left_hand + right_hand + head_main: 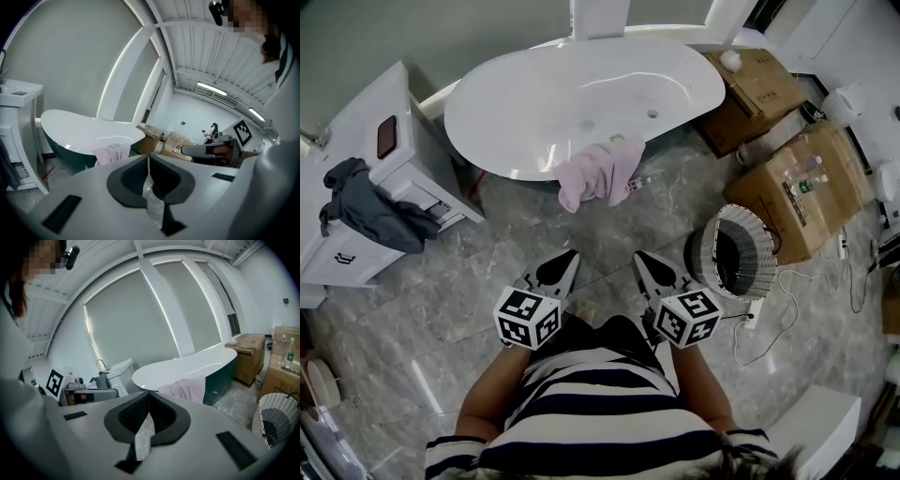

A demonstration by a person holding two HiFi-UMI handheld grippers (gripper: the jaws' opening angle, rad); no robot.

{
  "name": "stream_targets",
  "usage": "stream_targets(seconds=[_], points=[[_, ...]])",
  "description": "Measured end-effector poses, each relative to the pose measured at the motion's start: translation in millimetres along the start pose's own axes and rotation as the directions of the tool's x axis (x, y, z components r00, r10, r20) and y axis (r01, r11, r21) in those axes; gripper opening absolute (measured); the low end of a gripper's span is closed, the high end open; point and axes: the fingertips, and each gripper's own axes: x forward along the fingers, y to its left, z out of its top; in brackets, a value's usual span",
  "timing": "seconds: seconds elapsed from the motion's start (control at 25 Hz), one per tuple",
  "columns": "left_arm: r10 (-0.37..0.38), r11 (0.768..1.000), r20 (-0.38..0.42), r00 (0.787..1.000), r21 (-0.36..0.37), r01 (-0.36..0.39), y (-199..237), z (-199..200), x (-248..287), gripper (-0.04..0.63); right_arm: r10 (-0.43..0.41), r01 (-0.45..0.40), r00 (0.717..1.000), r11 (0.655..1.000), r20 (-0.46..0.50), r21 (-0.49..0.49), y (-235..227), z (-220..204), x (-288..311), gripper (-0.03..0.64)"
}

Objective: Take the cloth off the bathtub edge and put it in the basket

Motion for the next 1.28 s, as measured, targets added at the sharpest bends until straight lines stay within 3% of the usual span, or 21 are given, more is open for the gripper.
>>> stream_targets(seconds=[0.2, 0.68, 0.88, 1.12, 1.28], points=[[0.009, 0.998, -0.028, 1.000, 0.059, -0.007, 18.1, -0.7, 14.8, 0.026, -0.027, 0.027, 0.999, 1.000, -0.020, 0.006, -18.0, 1.1, 24.9, 0.026], [0.077, 0.997, -0.080, 0.994, 0.036, -0.074, 77.0, 8.5, 80.3, 0.028, -0.023, 0.022, 0.997, 1.000, -0.080, -0.015, -81.4, 19.6, 99.4, 0.028], [0.118, 0.993, -0.119, 0.986, 0.038, -0.114, 100.3, 19.0, 122.8, 0.028, 0.041, -0.045, 0.991, 0.999, -0.127, -0.028, -114.6, 30.3, 138.1, 0.028], [0.178, 0.984, -0.184, 0.967, 0.027, -0.177, 117.4, 21.9, 176.1, 0.028, 0.174, -0.187, 0.968, 0.981, -0.182, -0.056, -147.1, 44.6, 186.7, 0.029], [0.202, 0.979, -0.247, 0.948, 0.023, -0.203, 126.7, 14.4, 205.4, 0.028, 0.203, -0.216, 0.955, 0.975, -0.214, -0.041, -172.5, 50.9, 213.5, 0.029]])
